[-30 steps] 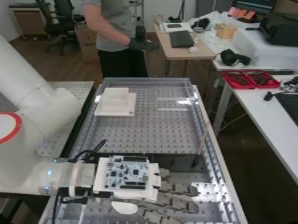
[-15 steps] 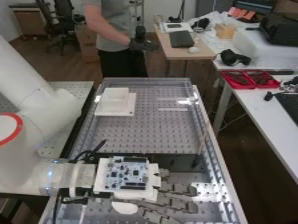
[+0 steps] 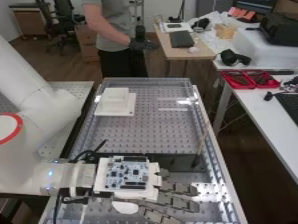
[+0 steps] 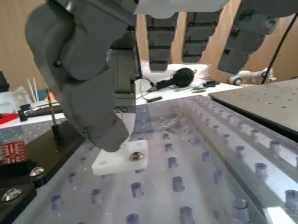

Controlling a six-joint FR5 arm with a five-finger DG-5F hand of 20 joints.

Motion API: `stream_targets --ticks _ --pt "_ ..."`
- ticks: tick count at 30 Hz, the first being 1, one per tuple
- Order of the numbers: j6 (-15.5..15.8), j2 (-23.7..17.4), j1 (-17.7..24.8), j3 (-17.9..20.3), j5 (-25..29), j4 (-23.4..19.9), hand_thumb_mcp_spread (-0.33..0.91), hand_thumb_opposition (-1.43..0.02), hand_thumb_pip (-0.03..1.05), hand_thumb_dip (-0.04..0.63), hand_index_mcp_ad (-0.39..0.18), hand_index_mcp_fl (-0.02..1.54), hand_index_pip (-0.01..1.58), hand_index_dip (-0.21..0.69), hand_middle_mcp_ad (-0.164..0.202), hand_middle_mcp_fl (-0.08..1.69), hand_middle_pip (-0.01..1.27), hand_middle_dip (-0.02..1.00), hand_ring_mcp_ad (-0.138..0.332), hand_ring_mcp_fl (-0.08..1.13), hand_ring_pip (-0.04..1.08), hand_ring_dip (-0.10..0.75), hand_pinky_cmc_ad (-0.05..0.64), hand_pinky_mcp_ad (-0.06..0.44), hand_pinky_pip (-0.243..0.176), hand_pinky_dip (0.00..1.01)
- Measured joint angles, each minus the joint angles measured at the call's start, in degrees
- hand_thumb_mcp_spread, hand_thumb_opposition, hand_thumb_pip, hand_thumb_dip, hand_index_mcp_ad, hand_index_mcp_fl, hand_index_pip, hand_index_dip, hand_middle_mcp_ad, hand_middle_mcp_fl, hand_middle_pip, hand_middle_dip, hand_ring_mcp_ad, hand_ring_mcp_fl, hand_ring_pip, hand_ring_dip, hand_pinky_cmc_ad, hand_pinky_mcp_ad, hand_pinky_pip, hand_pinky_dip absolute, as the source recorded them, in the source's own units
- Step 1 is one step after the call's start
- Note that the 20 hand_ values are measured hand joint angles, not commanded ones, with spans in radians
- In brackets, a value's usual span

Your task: Grab the paper clip and place it in the clear container

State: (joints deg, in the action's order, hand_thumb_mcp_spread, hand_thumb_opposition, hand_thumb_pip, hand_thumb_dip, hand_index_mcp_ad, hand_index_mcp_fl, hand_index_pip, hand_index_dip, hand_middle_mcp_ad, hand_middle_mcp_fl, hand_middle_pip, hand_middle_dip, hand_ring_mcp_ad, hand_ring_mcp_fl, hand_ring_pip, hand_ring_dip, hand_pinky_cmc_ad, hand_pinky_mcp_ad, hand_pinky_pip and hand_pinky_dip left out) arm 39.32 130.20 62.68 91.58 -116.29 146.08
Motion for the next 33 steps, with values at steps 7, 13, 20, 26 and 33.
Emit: stream_targets --ticks 7,13,20,26,33 --pt "-1.55 -0.7 -0.08 1.07 -0.17 -2.57 0.52 -0.94 0.61 0.3 -0.152 0.55 1.44 0.07 0.04 0.17 0.12 0.19 0.101 0.01 0.1 0.112 0.326 0.264 0.021 0.2" --pt "-3.17 -2.99 0.02 2.86 -0.81 -5.29 0.53 -0.94 0.6 0.297 -0.152 0.58 1.42 0.033 0.044 0.19 0.13 0.19 0.099 0.03 0.1 0.112 0.328 0.264 0.021 0.2" --pt "-6.38 -8.36 0.9 7.6 -2.3 -11.36 0.53 -0.94 0.6 0.297 -0.152 0.58 1.4 0.016 0.044 0.2 0.12 0.19 0.101 0.03 0.11 0.112 0.351 0.265 0.035 0.2" --pt "-9.46 -14.29 2.45 13.11 -5.07 -16.71 0.53 -0.94 0.6 0.297 -0.152 0.58 1.4 0.016 0.044 0.2 0.12 0.19 0.101 0.03 0.11 0.112 0.353 0.262 0.037 0.2" --pt "-11.46 -19.96 5.83 17.55 -7.63 -20.23 0.53 -0.95 0.6 0.297 -0.152 0.58 1.4 0.016 0.044 0.2 0.12 0.19 0.101 0.03 0.11 0.112 0.353 0.262 0.037 0.2"
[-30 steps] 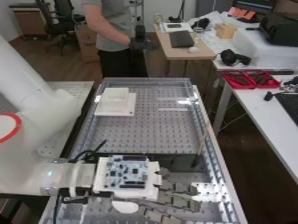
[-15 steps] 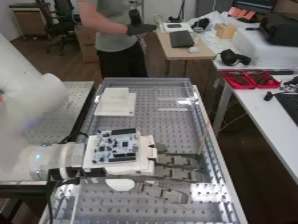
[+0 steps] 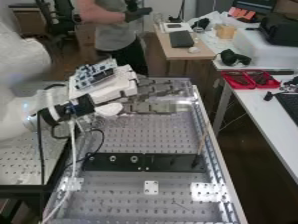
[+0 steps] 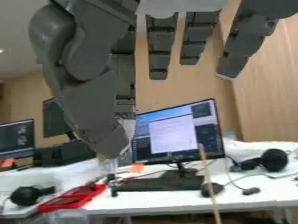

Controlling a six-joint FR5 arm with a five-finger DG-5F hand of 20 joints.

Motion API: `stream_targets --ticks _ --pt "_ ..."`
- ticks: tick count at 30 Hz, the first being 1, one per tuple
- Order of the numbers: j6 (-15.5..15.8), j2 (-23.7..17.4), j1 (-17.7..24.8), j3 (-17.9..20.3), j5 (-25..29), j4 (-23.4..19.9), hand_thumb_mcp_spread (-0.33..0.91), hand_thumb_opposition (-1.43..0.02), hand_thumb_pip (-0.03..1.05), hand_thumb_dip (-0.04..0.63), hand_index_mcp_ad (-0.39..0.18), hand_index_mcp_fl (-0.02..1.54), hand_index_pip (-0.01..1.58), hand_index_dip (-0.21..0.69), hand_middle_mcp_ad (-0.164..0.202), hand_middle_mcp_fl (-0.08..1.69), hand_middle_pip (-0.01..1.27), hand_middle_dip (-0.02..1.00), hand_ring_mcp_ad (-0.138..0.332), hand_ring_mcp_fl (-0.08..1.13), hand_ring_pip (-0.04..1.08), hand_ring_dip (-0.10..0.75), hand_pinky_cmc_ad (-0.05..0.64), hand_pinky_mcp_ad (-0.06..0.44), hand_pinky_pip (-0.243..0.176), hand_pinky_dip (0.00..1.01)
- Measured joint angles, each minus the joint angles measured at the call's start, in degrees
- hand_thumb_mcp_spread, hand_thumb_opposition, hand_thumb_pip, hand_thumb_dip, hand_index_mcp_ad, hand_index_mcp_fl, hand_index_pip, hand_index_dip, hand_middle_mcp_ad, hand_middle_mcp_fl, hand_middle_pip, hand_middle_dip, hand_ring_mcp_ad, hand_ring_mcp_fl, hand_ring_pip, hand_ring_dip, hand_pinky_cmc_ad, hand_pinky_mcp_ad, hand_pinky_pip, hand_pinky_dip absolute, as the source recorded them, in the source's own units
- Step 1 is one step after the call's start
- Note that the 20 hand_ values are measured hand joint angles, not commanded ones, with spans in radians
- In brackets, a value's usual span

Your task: Grab the paper clip and place it in the clear container

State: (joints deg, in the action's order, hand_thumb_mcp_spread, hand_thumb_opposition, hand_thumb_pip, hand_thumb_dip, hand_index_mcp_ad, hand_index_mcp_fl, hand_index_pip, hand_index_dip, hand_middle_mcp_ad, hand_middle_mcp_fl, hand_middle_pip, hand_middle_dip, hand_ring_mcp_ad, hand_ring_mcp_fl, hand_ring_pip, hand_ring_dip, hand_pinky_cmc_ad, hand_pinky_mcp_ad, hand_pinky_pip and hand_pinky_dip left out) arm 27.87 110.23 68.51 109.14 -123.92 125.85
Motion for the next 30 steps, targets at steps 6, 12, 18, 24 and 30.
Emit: stream_targets --ticks 6,12,18,24,30 --pt "-0.13 -2.97 4.67 1.71 -0.01 -0.39 0.53 -0.95 0.6 0.3 -0.152 0.58 1.4 0.016 0.044 0.2 0.12 0.19 0.098 0.03 0.11 0.112 0.353 0.264 0.037 0.2" --pt "0.98 -3.88 10.32 1.8 4.43 0.85 0.53 -0.95 0.6 0.297 -0.152 0.58 1.4 0.016 0.044 0.2 0.12 0.19 0.096 0.03 0.11 0.112 0.349 0.262 0.037 0.2" --pt "2.78 -3.5 16.58 0.93 12.12 2.42 0.53 -0.95 0.6 0.3 -0.152 0.58 1.4 0.016 0.044 0.2 0.12 0.19 0.094 0.03 0.11 0.112 0.349 0.262 0.037 0.2" --pt "4.45 -0.92 22.05 -1.58 21.54 4.66 0.53 -0.95 0.6 0.3 -0.152 0.58 1.4 0.016 0.042 0.2 0.13 0.19 0.094 0.03 0.11 0.112 0.349 0.262 0.037 0.2" --pt "5.53 2.04 26.23 -4.66 28.94 7.05 0.53 -0.95 0.6 0.3 -0.152 0.58 1.4 0.016 0.042 0.2 0.13 0.19 0.094 0.03 0.11 0.112 0.349 0.265 0.037 0.2"
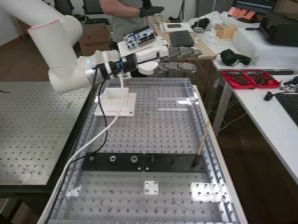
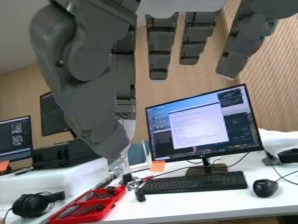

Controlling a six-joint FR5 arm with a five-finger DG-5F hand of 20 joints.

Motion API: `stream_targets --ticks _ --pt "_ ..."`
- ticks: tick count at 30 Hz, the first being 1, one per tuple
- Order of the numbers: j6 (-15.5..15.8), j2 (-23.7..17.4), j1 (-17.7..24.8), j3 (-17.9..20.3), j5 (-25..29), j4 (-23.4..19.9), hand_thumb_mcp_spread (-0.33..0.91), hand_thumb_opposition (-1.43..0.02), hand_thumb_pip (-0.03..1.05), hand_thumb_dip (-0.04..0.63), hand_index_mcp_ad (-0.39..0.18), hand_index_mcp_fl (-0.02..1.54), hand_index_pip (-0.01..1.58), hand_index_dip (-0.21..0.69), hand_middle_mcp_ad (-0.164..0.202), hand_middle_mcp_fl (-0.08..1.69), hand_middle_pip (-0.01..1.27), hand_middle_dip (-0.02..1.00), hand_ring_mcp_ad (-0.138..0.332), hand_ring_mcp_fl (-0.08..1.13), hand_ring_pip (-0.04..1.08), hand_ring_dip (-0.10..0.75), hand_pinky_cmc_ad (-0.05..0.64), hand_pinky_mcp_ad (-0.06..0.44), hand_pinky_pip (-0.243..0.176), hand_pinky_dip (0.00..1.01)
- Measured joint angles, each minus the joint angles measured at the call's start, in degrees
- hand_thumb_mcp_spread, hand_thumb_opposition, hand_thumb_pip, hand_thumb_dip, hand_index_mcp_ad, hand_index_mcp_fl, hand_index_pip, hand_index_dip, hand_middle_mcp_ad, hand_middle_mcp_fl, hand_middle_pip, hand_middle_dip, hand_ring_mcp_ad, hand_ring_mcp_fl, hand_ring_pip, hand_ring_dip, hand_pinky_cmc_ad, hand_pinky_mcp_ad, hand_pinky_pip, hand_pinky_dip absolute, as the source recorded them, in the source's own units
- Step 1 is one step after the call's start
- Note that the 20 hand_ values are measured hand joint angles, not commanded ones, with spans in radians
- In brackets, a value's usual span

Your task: Grab the paper clip and place it in the clear container

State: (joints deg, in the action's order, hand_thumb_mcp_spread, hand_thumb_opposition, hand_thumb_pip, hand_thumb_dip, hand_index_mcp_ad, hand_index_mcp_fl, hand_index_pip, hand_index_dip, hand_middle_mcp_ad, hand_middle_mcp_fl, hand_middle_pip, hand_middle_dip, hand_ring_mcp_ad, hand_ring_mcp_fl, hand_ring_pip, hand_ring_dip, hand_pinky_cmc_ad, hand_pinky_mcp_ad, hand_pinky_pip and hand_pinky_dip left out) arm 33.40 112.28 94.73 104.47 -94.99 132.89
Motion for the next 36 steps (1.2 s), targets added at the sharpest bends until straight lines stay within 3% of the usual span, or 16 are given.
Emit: stream_targets --ticks 9,18,36 --pt "1.04 4.13 3.55 -4.32 7.5 4.16 0.53 -0.95 0.6 0.3 -0.152 0.58 1.4 0.016 0.042 0.2 0.13 0.19 0.094 0.03 0.1 0.112 0.347 0.265 0.037 0.2" --pt "0.68 6.88 5.69 -5.62 12.63 6.23 0.53 -0.95 0.6 0.3 -0.152 0.58 1.4 0.016 0.042 0.2 0.13 0.19 0.094 0.03 0.11 0.112 0.347 0.262 0.037 0.2" --pt "-1.72 10.04 9.84 -7.34 17.0 8.58 0.53 -0.95 0.6 0.3 -0.152 0.58 1.4 0.016 0.042 0.21 0.13 0.19 0.094 0.03 0.11 0.112 0.347 0.262 0.037 0.2"
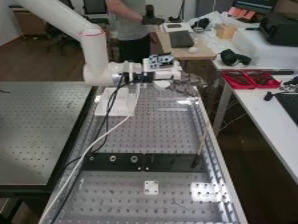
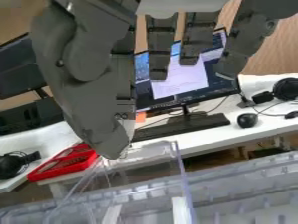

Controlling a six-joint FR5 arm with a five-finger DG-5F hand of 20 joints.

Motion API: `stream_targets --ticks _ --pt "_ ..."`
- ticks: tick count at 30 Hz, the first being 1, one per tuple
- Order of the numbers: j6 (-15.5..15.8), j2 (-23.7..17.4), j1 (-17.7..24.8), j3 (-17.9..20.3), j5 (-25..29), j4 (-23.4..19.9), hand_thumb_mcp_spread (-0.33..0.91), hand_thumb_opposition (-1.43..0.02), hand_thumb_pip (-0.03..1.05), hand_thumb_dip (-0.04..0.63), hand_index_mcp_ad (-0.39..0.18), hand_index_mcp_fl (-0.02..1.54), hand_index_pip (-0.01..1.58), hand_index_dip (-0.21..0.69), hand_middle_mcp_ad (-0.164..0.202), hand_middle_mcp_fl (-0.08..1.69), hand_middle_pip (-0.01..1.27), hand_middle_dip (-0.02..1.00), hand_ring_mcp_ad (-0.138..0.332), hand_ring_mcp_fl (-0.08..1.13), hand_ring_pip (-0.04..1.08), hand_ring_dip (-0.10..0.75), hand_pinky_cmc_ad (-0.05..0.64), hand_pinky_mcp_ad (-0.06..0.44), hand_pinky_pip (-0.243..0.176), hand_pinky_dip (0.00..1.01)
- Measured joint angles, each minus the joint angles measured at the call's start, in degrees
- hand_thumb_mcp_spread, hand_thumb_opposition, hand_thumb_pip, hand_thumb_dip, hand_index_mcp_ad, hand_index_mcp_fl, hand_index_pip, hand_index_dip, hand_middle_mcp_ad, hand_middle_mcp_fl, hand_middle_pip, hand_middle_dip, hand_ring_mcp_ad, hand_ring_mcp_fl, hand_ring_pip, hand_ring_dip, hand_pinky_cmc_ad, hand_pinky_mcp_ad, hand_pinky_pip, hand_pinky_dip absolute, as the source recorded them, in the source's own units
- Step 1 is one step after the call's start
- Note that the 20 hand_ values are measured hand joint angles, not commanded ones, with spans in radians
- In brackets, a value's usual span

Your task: Grab the paper clip and place it in the clear container

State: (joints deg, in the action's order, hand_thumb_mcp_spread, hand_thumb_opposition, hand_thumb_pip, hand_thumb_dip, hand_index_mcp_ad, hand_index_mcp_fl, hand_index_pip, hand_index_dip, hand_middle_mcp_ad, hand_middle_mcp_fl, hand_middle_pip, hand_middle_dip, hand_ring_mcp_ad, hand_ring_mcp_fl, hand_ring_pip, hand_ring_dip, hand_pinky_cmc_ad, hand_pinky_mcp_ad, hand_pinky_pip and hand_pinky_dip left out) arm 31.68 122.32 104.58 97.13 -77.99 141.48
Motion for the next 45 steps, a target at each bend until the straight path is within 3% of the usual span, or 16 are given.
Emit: stream_targets --ticks 15,19,23,26,32,35,39,45 --pt "-1.3 3.4 1.0 -4.55 2.07 8.59 0.52 -0.96 0.59 0.297 -0.154 0.55 1.45 0.019 0.042 0.14 0.13 0.19 0.094 0.03 0.1 0.112 0.346 0.262 0.037 0.2" --pt "-1.92 2.99 0.91 -4.87 2.1 9.73 0.47 -0.92 0.64 0.3 -0.154 0.32 1.49 0.021 0.044 0.09 0.13 0.19 0.099 0.02 0.11 0.112 0.349 0.265 0.033 0.2" --pt "-2.56 2.0 0.82 -4.74 2.04 10.37 0.39 -0.85 0.65 0.3 -0.152 0.19 1.49 0.021 0.044 0.03 0.13 0.19 0.096 0.0 0.12 0.112 0.349 0.264 0.0 0.28" --pt "-2.68 1.18 0.81 -4.26 2.01 10.43 0.37 -0.82 0.73 0.3 -0.152 0.05 1.46 0.017 0.044 0.0 0.13 0.19 0.096 0.0 0.15 0.112 0.349 0.262 -0.01 0.34" --pt "-2.51 -1.62 0.81 -2.21 2.05 9.12 0.32 -0.78 0.73 0.284 -0.122 -0.01 1.4 0.014 0.04 0.0 0.12 0.19 0.098 0.0 0.17 0.103 0.349 0.26 -0.061 0.44" --pt "-2.34 -3.79 0.79 -0.94 2.18 8.75 0.3 -0.77 0.76 0.286 -0.119 0.0 1.41 0.016 0.04 0.0 0.12 0.19 0.098 0.0 0.17 0.094 0.349 0.264 -0.061 0.45" --pt "-1.76 -7.81 0.67 0.54 2.97 9.72 0.27 -0.77 0.76 0.267 -0.113 -0.01 1.24 0.009 0.04 0.0 0.12 0.19 0.098 0.0 0.17 0.094 0.349 0.262 -0.075 0.46" --pt "-0.9 -14.66 -0.1 1.74 4.33 14.92 0.24 -0.76 0.66 0.227 -0.105 0.02 0.68 0.009 0.04 0.0 0.12 0.19 0.098 0.0 0.15 0.094 0.346 0.265 -0.093 0.47"
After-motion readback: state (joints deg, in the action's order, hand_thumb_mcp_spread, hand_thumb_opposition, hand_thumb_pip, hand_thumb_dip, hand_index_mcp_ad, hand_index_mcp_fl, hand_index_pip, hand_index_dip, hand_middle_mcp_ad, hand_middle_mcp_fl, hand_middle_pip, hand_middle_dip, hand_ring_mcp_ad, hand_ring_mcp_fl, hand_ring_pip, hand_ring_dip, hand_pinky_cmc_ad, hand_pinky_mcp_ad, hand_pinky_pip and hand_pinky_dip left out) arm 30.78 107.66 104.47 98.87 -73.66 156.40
